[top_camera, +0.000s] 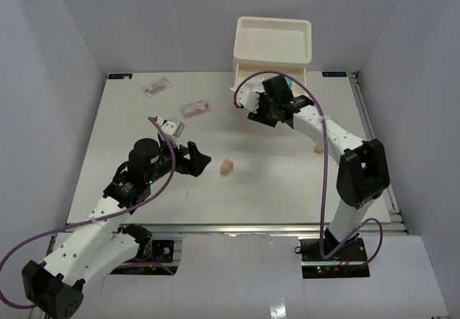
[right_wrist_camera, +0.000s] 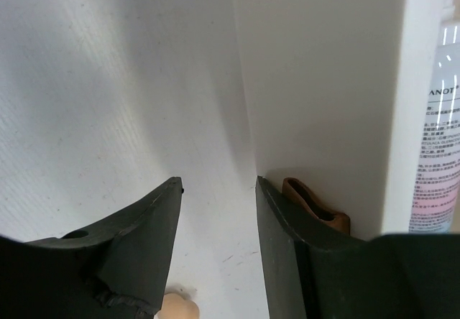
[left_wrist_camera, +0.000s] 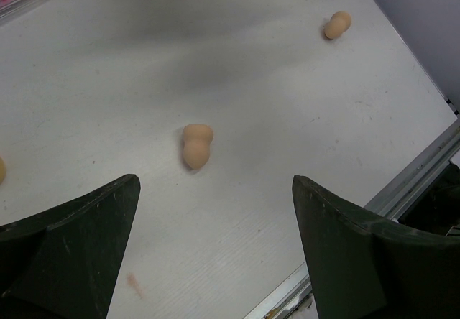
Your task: Organize the makeup
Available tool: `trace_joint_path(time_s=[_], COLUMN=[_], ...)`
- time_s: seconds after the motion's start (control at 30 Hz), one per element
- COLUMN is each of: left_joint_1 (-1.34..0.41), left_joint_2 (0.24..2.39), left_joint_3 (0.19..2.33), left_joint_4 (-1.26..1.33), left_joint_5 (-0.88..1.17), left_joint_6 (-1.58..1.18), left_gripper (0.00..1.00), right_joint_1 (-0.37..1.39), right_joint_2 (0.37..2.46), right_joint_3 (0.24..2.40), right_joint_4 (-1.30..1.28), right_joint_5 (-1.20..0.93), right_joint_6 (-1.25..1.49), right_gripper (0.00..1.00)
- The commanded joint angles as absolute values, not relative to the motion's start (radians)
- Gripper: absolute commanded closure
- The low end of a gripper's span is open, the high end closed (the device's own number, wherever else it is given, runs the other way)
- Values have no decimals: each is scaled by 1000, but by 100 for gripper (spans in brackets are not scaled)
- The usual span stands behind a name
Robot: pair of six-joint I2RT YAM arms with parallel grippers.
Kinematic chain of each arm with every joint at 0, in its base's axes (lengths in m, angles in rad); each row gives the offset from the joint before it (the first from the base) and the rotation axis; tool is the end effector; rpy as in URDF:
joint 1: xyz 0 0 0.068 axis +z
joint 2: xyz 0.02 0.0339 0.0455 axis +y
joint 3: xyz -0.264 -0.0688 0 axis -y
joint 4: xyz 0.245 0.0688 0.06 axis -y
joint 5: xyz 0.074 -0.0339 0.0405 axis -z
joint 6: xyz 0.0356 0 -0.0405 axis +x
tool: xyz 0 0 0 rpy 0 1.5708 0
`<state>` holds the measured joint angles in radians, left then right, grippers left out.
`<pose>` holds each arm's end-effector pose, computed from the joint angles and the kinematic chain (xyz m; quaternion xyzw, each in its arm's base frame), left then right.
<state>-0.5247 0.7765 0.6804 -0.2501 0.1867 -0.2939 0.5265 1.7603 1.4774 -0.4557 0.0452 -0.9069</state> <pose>0.1558 -0.0978 0.2977 0.1470 0.8032 -0.2977 0.4946 0.3490 0.2010 0.2882 -0.5938 0.6955 -0.0967 0.3929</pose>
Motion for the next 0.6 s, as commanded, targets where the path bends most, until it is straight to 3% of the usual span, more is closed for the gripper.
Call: trace_joint_path(time_s=[0.0,0.23,0.57], left_joint_1=[-516,-513,-509], left_joint_2=[768,773,790], left_joint_3=[672,672,671], left_joint_4=[-235,-232,-230], left_joint_5=[189,196,209], left_joint_6=[-301,-302,-304], left_gripper=[2,2,2], right_joint_1=[496,450,403], right_joint_2=[1788,1855,1935], right_joint_3=[1601,1689,1709], right_joint_4=[-298,-259,-103], right_joint_5=[57,67,121], right_joint_6=[-913,-890,-912], right_gripper=[47,46,36])
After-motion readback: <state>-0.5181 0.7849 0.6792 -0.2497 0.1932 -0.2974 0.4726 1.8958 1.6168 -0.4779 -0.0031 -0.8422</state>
